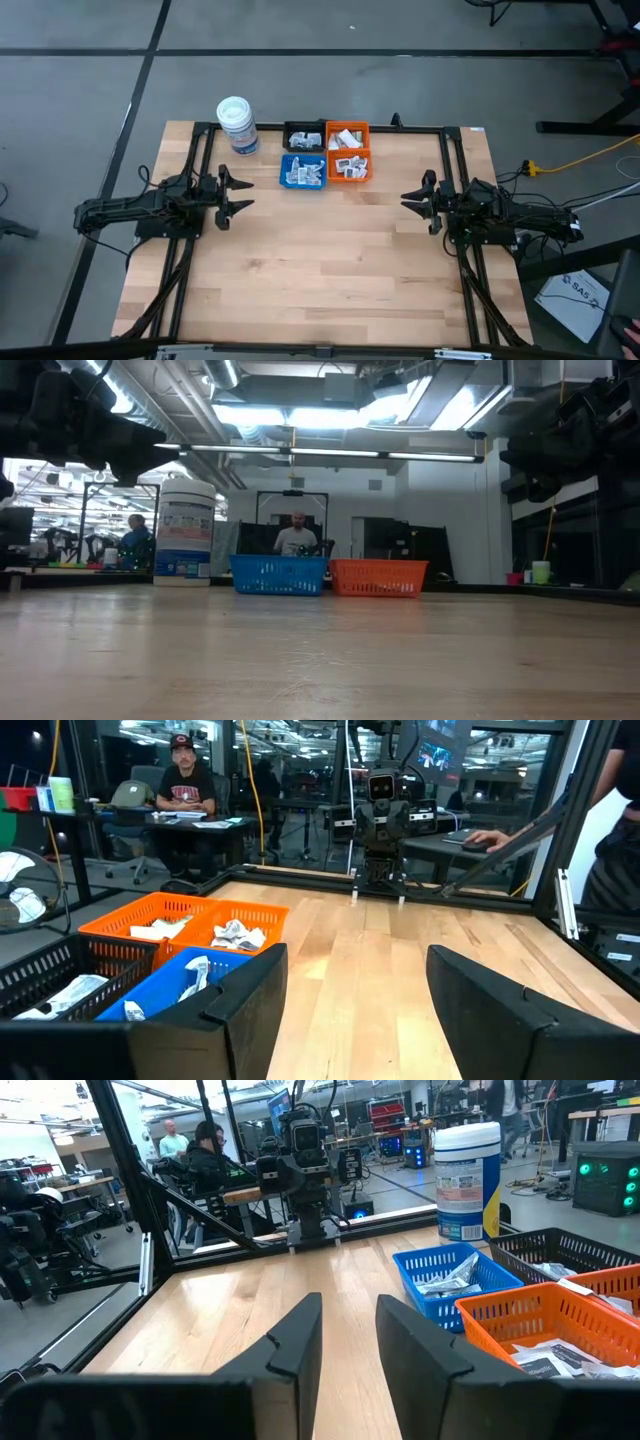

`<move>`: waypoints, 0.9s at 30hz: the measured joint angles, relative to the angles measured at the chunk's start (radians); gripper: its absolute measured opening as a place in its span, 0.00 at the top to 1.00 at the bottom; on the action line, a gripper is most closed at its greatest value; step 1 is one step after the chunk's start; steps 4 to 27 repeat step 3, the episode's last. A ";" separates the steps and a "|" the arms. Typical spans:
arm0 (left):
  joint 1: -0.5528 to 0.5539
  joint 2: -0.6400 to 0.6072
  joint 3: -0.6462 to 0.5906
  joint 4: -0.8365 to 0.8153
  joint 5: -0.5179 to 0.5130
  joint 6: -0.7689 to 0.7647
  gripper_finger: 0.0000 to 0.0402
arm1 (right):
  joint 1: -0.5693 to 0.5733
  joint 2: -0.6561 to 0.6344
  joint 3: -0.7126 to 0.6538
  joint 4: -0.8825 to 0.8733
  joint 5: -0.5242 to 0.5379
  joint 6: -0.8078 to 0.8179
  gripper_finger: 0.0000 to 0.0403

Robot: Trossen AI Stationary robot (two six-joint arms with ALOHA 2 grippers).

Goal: Pick & Place First Aid Supplies
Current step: Return to Home Position

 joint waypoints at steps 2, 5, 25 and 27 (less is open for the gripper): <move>0.000 0.000 0.000 0.000 0.000 0.000 0.42 | 0.000 0.000 0.000 0.000 0.000 0.000 0.75; 0.000 0.000 0.000 0.000 0.000 0.000 0.42 | 0.000 0.000 0.000 0.000 0.000 0.000 0.75; 0.000 0.000 0.000 0.000 0.000 0.000 0.42 | 0.000 0.000 0.000 0.000 0.000 0.000 0.75; 0.000 0.000 0.000 0.000 0.000 0.000 0.42 | 0.000 0.000 0.000 0.000 0.000 0.000 0.75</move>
